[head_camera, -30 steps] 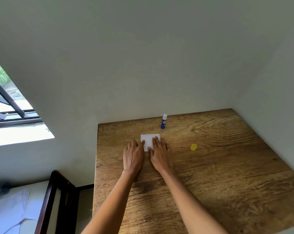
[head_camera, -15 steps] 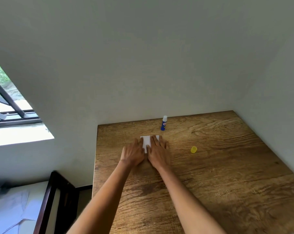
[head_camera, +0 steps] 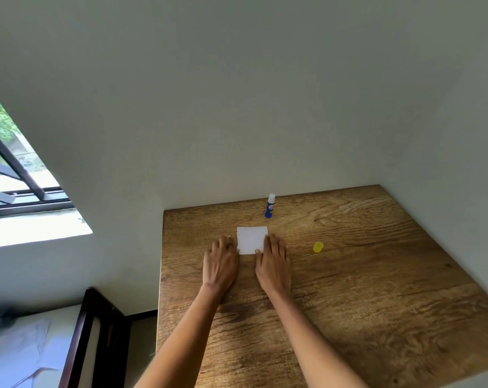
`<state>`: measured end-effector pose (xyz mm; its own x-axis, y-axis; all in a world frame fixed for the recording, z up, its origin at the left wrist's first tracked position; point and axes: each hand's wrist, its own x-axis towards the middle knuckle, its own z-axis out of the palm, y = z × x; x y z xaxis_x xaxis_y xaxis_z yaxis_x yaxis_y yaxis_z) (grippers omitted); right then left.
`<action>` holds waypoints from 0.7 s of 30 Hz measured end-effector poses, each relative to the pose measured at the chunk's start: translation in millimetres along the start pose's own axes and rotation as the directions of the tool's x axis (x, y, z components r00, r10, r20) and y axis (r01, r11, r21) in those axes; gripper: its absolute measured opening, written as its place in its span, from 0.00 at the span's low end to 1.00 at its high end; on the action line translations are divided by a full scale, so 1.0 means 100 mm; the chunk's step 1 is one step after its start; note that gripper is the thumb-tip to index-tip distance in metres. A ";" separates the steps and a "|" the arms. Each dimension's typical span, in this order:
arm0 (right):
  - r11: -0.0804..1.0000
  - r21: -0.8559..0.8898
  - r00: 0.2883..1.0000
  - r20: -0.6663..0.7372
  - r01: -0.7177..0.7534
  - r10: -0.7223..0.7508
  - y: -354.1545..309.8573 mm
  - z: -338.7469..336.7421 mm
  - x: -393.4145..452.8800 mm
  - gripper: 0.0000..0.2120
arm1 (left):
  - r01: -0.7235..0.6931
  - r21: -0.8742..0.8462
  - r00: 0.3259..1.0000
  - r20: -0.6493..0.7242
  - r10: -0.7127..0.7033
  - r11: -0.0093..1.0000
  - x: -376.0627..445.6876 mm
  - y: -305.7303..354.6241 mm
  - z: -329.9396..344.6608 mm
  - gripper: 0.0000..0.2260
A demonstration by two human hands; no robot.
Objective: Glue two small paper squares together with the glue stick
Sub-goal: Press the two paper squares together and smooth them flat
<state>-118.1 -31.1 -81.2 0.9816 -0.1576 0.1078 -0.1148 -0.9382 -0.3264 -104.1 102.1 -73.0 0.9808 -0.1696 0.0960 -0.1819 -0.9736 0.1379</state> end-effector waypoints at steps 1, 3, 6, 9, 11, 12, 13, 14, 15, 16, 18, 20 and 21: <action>1.000 -0.001 1.000 -0.002 0.003 -0.003 0.00 -0.01 -0.01 0.25 | 0.001 0.006 1.000 0.009 -0.001 1.000 -0.01 0.00 -0.01 0.19; 1.000 -0.022 1.000 0.007 0.013 -0.013 0.01 -0.01 -0.03 0.25 | 0.003 0.005 1.000 0.020 -0.003 1.000 -0.04 0.01 -0.03 0.20; 1.000 -0.026 1.000 0.004 0.012 -0.012 0.01 -0.01 -0.05 0.24 | -0.025 0.013 0.999 0.026 0.024 1.000 -0.08 0.02 -0.03 0.20; 1.000 -0.016 1.000 -0.001 -0.007 0.007 0.02 0.00 -0.03 0.23 | -0.027 0.018 0.999 0.020 0.026 0.999 -0.09 0.03 -0.03 0.21; 1.000 -0.007 1.000 -0.003 -0.013 0.013 0.02 0.01 -0.04 0.23 | -0.030 0.023 0.999 0.019 0.030 0.999 -0.08 0.04 -0.03 0.21; 1.000 0.002 1.000 -0.008 -0.014 0.014 0.02 0.01 -0.04 0.23 | -0.034 0.024 0.999 0.022 0.033 0.999 -0.08 0.04 -0.02 0.21; 1.000 0.019 1.000 -0.014 -0.021 0.021 0.02 0.00 -0.04 0.23 | -0.034 0.020 0.999 0.025 0.033 0.999 -0.08 0.04 -0.01 0.21; 0.998 0.043 0.999 -0.018 -0.037 0.038 0.02 -0.01 -0.04 0.24 | -0.021 -0.002 1.000 0.023 0.021 1.000 -0.08 0.04 -0.01 0.21; 0.996 0.063 0.998 -0.025 -0.058 0.059 0.01 -0.02 -0.03 0.24 | 0.011 -0.054 1.000 0.011 -0.010 0.998 -0.08 0.05 -0.01 0.21; 0.994 0.075 0.996 -0.032 -0.082 0.084 0.02 -0.03 -0.01 0.24 | 0.062 -0.139 0.998 -0.010 -0.064 0.988 -0.08 0.07 0.00 0.21; 0.989 0.080 0.991 -0.043 -0.125 0.128 0.02 -0.06 0.05 0.24 | 0.201 -0.362 0.973 -0.033 -0.228 0.910 -0.04 0.13 -0.03 0.21; 0.980 0.122 0.986 -0.027 -0.159 0.164 -0.01 -0.10 0.13 0.24 | 0.329 -0.549 0.923 0.014 -0.385 0.768 0.02 0.21 -0.07 0.21; 0.971 0.165 0.984 -0.013 -0.175 0.179 -0.03 -0.11 0.17 0.24 | 0.369 -0.608 0.900 0.045 -0.433 0.703 0.06 0.25 -0.09 0.21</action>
<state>-102.5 -34.6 -67.8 0.9431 -0.3271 0.0598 -0.2576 -0.8323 -0.4909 -103.5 78.5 -60.1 0.9649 0.2620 -0.0181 0.1914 -0.6542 0.7317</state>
